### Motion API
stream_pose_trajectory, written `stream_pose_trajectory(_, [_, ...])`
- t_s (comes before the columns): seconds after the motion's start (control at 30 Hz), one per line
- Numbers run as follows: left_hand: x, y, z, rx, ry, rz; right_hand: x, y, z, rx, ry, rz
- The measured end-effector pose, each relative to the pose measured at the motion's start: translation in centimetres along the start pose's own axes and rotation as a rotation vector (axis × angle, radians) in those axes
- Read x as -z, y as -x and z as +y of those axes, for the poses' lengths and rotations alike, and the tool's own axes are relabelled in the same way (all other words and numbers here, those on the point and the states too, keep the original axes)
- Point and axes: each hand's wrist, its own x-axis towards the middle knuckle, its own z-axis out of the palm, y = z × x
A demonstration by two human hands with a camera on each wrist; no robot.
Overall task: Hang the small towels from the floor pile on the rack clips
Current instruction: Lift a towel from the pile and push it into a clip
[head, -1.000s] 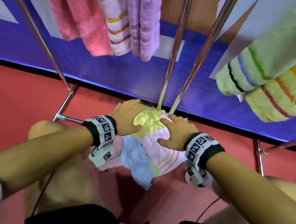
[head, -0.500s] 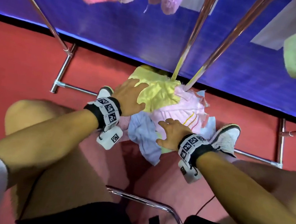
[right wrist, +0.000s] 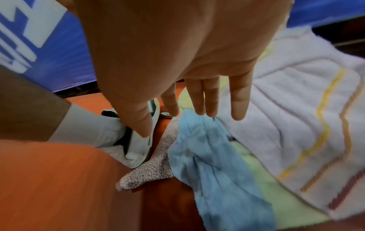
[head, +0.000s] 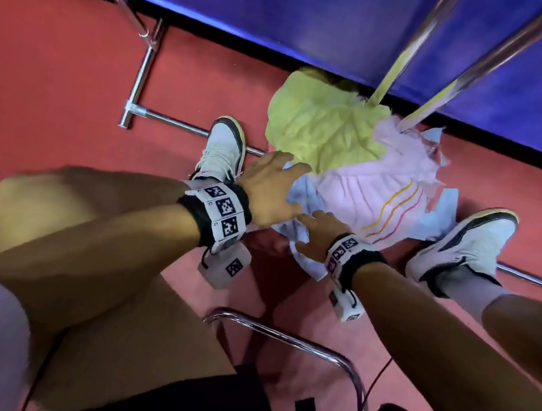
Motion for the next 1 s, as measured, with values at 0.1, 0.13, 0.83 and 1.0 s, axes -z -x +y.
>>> stream_pose_trajectory(0.1, [0.1,-0.4,-1.1,0.049,0.018,0.009,-1.8,-1.3,0.7,-0.074,-0.082,0.016])
stream_pose_trajectory(0.13, [0.1,-0.4,-1.4,0.057,0.013,-0.004,-2.4,-1.5,0.9,-0.099,-0.095,0.027])
stream_pose_trajectory(0.83, [-0.1,-1.9,-2.1,0.098,0.0,-0.034,-3.1,-3.5,1.5,-0.012,-0.334,0.107])
stream_pose_trajectory(1.0, [0.8,-2.4,-0.8,-0.002,-0.043,-0.012,2.6,-0.9,0.1,0.067,-0.539,0.323])
